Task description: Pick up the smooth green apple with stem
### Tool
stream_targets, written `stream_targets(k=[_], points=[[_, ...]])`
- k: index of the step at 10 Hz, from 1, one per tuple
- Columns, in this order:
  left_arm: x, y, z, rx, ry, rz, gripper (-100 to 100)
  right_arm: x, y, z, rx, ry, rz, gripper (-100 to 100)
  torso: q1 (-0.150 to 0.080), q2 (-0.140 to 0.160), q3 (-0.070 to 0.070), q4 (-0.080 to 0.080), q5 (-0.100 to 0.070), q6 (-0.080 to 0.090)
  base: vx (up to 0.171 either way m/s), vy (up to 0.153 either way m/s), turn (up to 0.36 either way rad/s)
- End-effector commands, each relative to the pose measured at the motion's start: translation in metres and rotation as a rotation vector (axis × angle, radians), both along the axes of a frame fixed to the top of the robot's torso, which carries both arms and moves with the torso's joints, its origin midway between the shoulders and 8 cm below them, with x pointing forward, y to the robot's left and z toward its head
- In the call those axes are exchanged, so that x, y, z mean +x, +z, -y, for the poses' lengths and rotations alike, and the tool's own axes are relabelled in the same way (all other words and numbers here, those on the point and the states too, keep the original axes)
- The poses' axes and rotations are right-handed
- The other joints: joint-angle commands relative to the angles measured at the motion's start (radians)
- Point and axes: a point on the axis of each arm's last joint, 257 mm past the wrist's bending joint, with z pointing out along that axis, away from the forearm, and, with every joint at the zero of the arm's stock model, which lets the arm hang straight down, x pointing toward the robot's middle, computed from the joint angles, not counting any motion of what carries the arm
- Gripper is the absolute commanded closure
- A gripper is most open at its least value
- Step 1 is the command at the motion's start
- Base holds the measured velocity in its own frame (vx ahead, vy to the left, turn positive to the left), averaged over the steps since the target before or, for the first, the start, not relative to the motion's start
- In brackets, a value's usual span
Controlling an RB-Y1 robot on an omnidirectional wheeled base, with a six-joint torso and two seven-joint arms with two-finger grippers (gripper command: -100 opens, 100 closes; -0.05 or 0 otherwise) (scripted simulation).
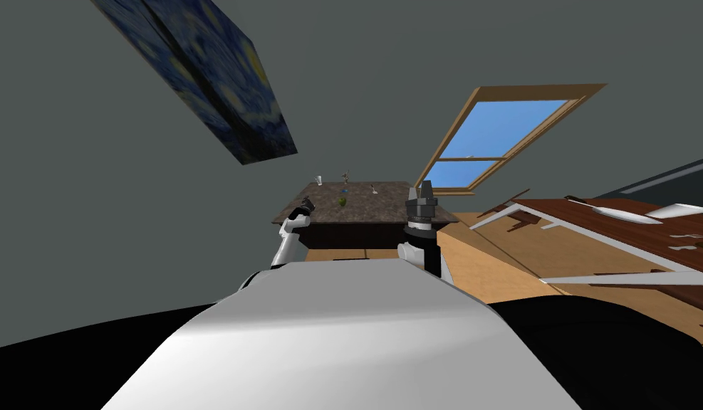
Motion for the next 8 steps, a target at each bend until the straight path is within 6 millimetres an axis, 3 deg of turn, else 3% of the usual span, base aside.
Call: stream_targets(k=[1, 4, 8], points=[[0.004, -0.014, -0.001, -0.021, 0.004, -0.051, -100, 0.0, 0.0, 0.0, 0.0, 0.0, 0.0, 0, 0.0, 0.0, 0.0, 0.0, 0.0, 0.0, 0.001, -0.002, -0.011], [0.02, -0.025, 0.0, -0.085, 0.011, -0.133, -100, 0.0, 0.0, 0.0, 0.0, 0.0, 0.0, 0, 0.0, 0.0, 0.0, 0.0, 0.0, 0.0, 0.004, -0.009, -0.007], [0.026, -0.047, 0.004, -0.127, 0.017, -0.238, -100, 0.0, 0.0, 0.0, 0.0, 0.0, 0.0, 0, -0.001, 0.0, 0.0, 0.0, 0.0, 0.0, 0.006, -0.011, -0.003]])
